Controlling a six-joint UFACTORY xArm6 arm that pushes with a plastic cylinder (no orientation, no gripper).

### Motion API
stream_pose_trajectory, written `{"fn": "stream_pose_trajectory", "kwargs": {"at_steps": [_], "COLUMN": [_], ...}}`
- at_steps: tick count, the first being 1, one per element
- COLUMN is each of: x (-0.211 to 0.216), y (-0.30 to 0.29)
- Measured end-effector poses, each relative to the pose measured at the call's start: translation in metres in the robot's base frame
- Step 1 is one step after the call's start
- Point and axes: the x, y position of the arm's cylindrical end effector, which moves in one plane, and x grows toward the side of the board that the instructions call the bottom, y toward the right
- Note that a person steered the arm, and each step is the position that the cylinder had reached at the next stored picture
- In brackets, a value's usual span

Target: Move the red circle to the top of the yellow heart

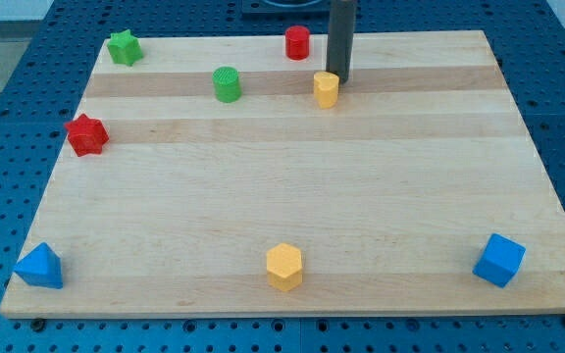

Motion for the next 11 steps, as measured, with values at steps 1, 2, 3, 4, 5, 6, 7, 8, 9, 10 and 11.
{"fn": "stream_pose_trajectory", "kwargs": {"at_steps": [1,2,3,4,5,6,7,8,9,10,11], "x": [-0.019,-0.026,-0.035,-0.048,-0.052,-0.060,-0.078,-0.095,-0.071,-0.050,-0.050], "y": [-0.036,-0.071,-0.097,-0.091,-0.079,-0.076,-0.083,-0.083,-0.064,-0.045,-0.002]}}
